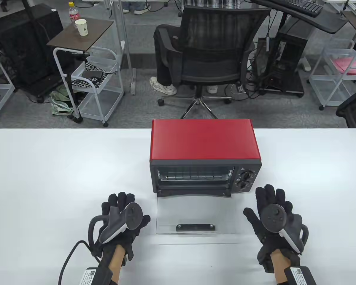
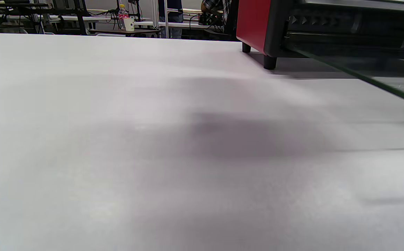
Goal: Close oven door by handle
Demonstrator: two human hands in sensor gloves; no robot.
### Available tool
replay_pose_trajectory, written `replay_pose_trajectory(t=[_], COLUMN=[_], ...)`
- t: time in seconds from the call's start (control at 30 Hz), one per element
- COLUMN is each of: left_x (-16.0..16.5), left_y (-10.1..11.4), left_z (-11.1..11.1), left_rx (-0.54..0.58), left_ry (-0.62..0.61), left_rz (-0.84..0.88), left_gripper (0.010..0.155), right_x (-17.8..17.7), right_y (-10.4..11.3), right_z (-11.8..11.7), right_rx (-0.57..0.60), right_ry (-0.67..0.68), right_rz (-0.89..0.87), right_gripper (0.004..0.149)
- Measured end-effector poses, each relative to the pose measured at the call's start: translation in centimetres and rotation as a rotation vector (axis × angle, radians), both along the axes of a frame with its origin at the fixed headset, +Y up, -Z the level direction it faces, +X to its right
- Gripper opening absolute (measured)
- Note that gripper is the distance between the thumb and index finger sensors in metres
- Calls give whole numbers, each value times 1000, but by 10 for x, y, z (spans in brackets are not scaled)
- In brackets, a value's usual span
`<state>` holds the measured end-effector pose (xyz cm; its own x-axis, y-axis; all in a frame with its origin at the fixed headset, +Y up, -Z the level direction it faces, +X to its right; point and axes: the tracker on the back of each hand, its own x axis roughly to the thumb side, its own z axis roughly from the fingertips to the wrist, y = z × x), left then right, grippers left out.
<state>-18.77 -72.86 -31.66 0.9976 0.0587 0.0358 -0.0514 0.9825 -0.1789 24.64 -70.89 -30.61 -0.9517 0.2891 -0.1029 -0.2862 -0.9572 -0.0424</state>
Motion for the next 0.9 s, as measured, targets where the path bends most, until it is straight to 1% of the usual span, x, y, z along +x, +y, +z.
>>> replay_pose_trajectory(t=[0.9], left_x=[-1], left_y=[0], left_z=[0], left_rx=[-18], left_ry=[1], left_rz=[8], left_gripper=[87], right_x=[-2], right_y=[1], right_z=[-1], right_rx=[12], right_ry=[9], right_rz=[-24], right_gripper=[75])
